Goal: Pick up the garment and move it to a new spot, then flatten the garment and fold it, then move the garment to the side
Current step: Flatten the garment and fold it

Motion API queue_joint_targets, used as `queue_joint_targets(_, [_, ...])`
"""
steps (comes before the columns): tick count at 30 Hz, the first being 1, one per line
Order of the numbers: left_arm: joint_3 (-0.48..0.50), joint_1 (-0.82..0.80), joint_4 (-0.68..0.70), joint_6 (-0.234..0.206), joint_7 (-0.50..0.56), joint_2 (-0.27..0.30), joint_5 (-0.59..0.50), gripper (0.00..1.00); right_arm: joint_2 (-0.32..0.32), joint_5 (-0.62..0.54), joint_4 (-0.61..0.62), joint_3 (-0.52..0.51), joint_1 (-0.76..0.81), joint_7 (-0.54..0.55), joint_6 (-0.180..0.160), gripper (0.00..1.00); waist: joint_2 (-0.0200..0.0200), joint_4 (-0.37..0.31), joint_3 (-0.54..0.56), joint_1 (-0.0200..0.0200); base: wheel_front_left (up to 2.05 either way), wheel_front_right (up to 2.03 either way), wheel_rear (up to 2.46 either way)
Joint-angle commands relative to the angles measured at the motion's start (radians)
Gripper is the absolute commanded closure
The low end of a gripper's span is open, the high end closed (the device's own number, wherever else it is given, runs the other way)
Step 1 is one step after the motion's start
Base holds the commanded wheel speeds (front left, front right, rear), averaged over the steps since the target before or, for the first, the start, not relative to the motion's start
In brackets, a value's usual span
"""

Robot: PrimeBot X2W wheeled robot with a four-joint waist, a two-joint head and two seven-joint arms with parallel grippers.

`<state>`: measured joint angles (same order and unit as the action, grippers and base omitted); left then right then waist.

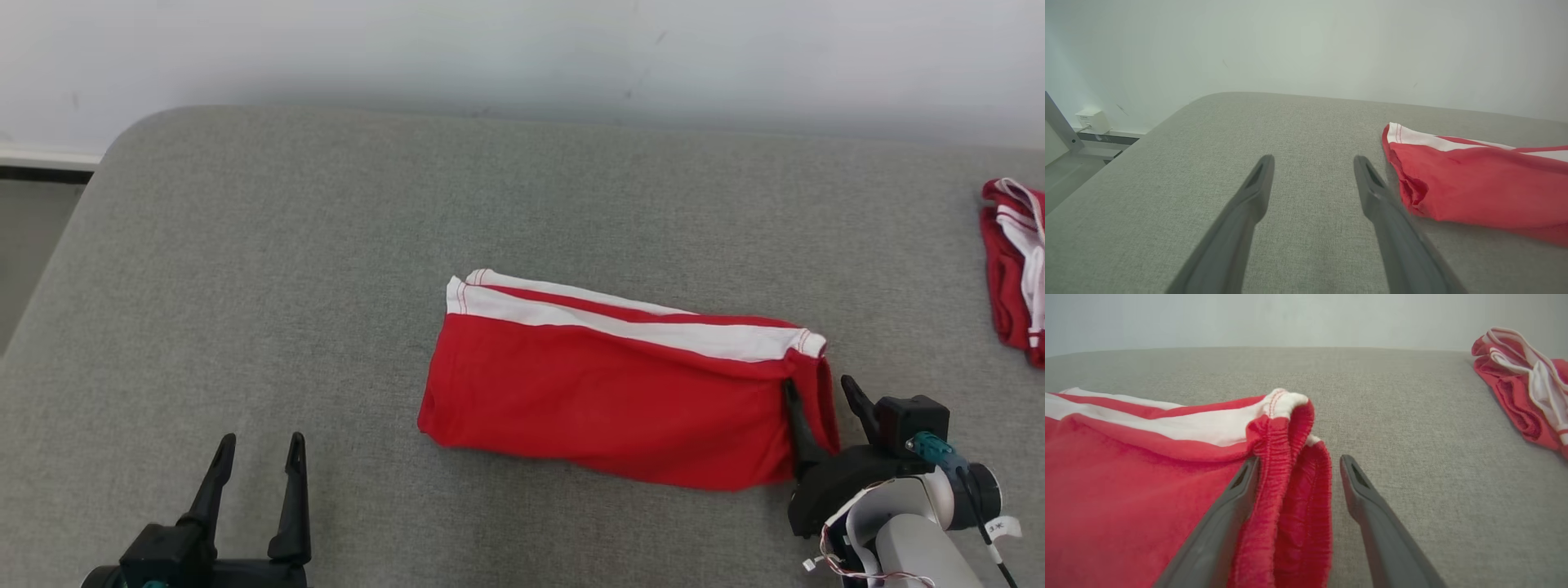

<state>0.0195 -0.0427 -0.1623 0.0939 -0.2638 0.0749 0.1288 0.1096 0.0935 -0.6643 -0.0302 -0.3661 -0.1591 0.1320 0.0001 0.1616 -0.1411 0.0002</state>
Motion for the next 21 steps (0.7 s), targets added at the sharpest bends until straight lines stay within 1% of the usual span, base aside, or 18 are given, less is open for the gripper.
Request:
queue_joint_targets(1, [0.003,-0.013,-0.006,0.002,0.0,-0.003,-0.002,0.0,0.007,-0.007,-0.031,-0.008,-0.016,-0.013,-0.003,0.0,-0.0001,0.016,-0.017,-0.0002,0.0,0.0,0.0])
queue_joint_targets(6, [0.009,-0.023,-0.014,0.009,0.0,-0.009,-0.006,0.0,0.011,0.005,-0.16,-0.043,-0.057,-0.032,-0.003,0.0,-0.0001,0.02,-0.022,-0.0002,0.0,0.0,0.0])
queue_joint_targets(9, [0.012,-0.029,-0.017,0.013,0.0,-0.012,-0.008,0.0,-0.002,0.042,-0.222,-0.026,-0.077,-0.028,-0.003,0.0,-0.0001,0.019,-0.024,-0.0002,0.0,0.0,0.0])
queue_joint_targets(10, [0.014,-0.031,-0.018,0.015,0.0,-0.013,-0.009,0.0,-0.006,0.056,-0.237,-0.016,-0.084,-0.029,-0.003,0.56,-0.0001,0.018,-0.025,-0.0002,0.0,0.0,0.0])
queue_joint_targets(11, [0.014,-0.032,-0.019,0.016,0.0,-0.013,-0.009,0.0,-0.01,0.074,-0.251,-0.006,-0.091,-0.033,-0.003,0.8,-0.0001,0.017,-0.025,-0.0002,0.0,0.0,0.0])
queue_joint_targets(12, [0.015,-0.032,-0.02,0.017,0.0,-0.014,-0.01,0.0,-0.01,0.084,-0.263,0.007,-0.097,-0.034,-0.003,1.0,-0.0001,0.015,-0.025,-0.0002,0.0,0.0,0.0])
queue_joint_targets(16, [0.023,-0.024,-0.02,0.017,0.0,-0.017,-0.013,0.0,0.017,0.126,-0.291,0.054,-0.131,-0.05,-0.003,1.0,-0.0001,0.0,-0.016,-0.0002,0.0,0.0,0.0])
queue_joint_targets(21, [0.034,-0.018,-0.014,0.02,0.0,-0.018,-0.011,0.0,0.11,0.169,-0.304,0.083,-0.169,-0.059,-0.003,1.0,-0.0001,-0.019,-0.005,-0.0002,0.0,0.0,0.0])
